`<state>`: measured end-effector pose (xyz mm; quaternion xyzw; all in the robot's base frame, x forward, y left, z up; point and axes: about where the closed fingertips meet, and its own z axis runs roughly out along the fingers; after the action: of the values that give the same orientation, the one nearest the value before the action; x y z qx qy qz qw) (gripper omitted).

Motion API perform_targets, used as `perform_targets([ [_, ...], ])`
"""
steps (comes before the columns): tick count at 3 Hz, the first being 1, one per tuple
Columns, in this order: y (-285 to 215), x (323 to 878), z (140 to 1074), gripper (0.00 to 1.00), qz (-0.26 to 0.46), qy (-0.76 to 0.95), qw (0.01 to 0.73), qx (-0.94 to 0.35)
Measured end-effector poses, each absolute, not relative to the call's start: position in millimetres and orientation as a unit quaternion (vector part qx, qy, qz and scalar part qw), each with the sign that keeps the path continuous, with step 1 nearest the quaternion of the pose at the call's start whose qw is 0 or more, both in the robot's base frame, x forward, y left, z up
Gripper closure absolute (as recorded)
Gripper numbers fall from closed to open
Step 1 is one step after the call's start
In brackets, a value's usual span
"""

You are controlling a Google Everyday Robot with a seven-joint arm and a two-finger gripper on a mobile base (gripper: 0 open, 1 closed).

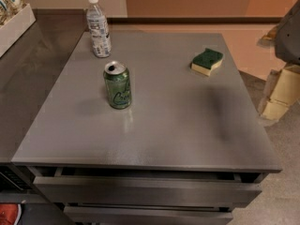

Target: Move sponge near green can

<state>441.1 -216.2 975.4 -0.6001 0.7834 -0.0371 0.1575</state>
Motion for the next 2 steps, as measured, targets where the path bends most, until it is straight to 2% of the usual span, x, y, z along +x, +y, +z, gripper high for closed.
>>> perform_targets([
  [1,-216,442,975,0.0,-0.038,0.784,0.157,-0.599],
  [2,-214,468,962,0.0,-0.023,0.807,0.172,-0.565],
])
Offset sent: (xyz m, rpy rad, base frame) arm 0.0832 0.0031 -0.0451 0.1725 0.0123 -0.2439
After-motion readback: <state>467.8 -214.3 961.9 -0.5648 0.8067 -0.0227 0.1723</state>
